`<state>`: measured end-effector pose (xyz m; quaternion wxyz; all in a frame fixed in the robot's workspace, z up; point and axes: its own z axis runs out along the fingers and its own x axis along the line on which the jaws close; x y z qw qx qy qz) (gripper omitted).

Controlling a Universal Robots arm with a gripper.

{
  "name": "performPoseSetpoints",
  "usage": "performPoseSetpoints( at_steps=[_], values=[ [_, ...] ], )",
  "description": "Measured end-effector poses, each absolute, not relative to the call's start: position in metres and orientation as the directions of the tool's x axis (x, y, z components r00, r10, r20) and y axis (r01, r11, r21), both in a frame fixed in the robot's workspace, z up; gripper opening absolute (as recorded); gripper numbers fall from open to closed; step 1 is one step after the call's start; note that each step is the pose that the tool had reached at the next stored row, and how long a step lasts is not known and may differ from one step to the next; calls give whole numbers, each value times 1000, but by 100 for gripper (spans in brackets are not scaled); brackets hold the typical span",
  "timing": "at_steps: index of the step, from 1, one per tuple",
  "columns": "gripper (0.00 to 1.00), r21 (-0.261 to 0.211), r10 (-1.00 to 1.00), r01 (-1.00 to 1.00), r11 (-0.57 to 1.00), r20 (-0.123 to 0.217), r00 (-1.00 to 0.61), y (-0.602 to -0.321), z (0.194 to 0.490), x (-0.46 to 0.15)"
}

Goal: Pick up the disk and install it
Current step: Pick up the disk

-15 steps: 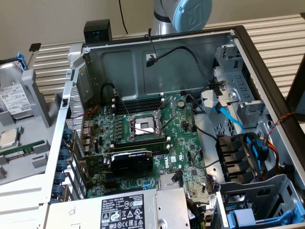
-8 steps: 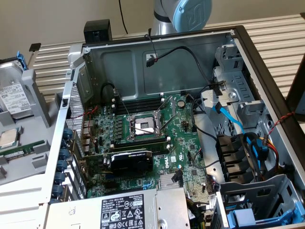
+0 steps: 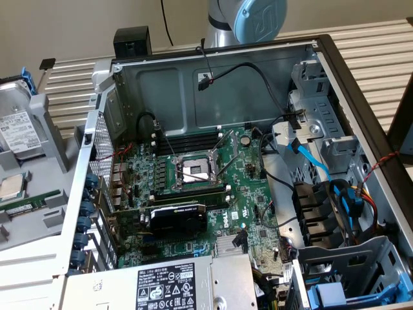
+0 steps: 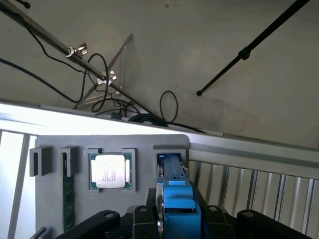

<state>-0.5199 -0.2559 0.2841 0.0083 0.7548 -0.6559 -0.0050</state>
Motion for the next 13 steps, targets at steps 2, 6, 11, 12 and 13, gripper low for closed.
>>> performPoseSetpoints(
  at_steps=[2,6,11,12,13],
  values=[
    [37,19,-990,-990,-140,4,140,-256,285,-520],
    [37,19,-990,-990,-139,6,140,-255,289,-520],
    [37,20,-990,-990,-139,11,140,-254,293,-520],
    [37,20,-990,-990,-139,12,140,-254,294,-520],
    [37,20,-990,-990,-139,13,140,-254,295,-520]
  ],
)
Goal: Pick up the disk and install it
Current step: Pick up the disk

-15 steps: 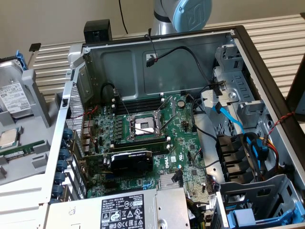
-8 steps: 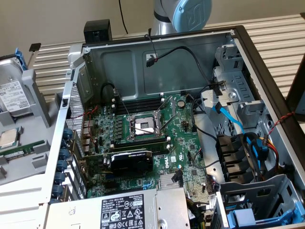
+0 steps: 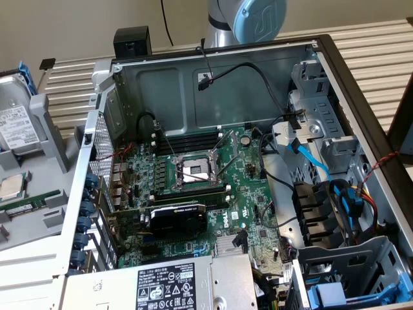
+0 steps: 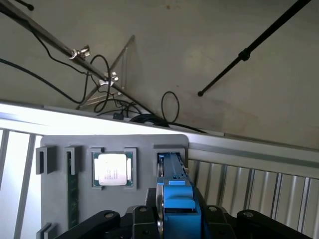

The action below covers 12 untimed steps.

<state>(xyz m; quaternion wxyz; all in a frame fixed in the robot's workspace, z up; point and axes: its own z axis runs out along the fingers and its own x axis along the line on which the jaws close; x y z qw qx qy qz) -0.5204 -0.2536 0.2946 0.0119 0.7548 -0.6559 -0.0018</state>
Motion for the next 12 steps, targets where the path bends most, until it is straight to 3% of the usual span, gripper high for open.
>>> performPoseSetpoints(
  at_steps=[12],
  values=[
    [37,22,-990,-990,-139,23,139,-252,310,-521]
  ],
)
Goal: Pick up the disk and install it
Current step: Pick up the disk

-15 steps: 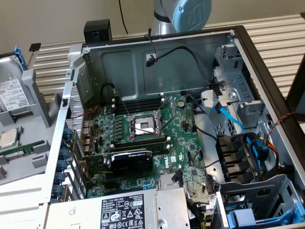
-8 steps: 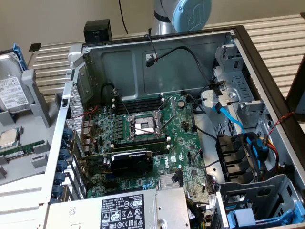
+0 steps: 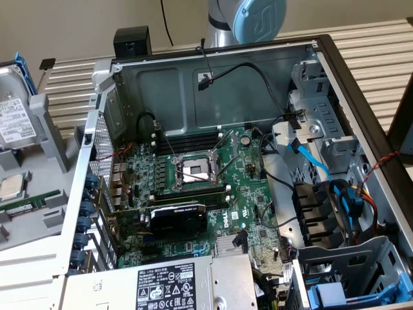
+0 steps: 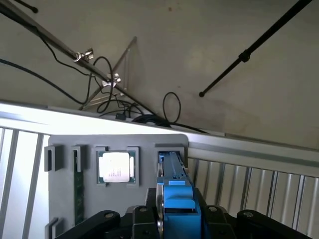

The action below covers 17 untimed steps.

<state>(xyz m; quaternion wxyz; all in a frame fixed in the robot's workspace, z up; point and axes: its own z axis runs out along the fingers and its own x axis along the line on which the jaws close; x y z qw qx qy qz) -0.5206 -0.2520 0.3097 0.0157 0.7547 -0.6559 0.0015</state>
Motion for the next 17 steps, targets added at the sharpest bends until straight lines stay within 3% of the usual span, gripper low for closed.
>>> performPoseSetpoints(
  at_steps=[17],
  values=[
    [37,25,-989,-990,-139,46,140,-246,327,-521]
  ],
)
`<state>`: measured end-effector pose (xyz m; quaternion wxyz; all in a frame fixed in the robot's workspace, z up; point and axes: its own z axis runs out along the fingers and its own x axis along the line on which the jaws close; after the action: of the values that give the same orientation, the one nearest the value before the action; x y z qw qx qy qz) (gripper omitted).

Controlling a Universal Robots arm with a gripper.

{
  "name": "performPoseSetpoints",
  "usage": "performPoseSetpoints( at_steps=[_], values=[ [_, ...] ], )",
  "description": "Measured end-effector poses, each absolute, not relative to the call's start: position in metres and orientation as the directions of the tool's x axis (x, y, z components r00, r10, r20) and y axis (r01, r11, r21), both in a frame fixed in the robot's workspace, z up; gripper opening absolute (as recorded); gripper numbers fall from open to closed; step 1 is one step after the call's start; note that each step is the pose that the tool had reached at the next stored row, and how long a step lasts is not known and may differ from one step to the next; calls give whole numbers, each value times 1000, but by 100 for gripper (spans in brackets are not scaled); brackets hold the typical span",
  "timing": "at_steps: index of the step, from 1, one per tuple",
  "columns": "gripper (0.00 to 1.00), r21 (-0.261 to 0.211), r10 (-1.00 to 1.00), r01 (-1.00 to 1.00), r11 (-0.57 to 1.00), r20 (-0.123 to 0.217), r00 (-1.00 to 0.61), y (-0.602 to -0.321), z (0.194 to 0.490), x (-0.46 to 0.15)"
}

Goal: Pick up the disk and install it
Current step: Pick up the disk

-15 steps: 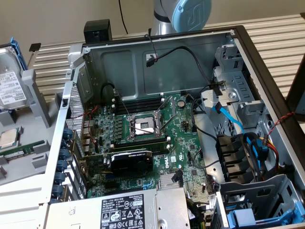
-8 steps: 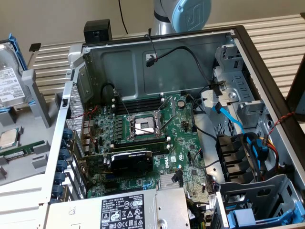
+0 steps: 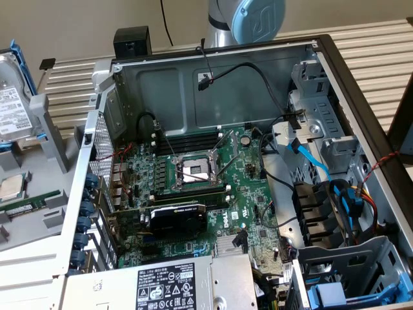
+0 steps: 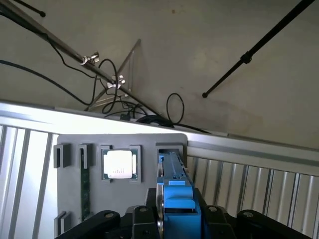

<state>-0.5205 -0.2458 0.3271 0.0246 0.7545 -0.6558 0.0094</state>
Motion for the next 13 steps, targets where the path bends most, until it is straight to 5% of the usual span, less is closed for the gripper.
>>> performPoseSetpoints(
  at_steps=[13],
  values=[
    [37,27,-988,-990,-138,69,140,-243,368,-521]
  ],
)
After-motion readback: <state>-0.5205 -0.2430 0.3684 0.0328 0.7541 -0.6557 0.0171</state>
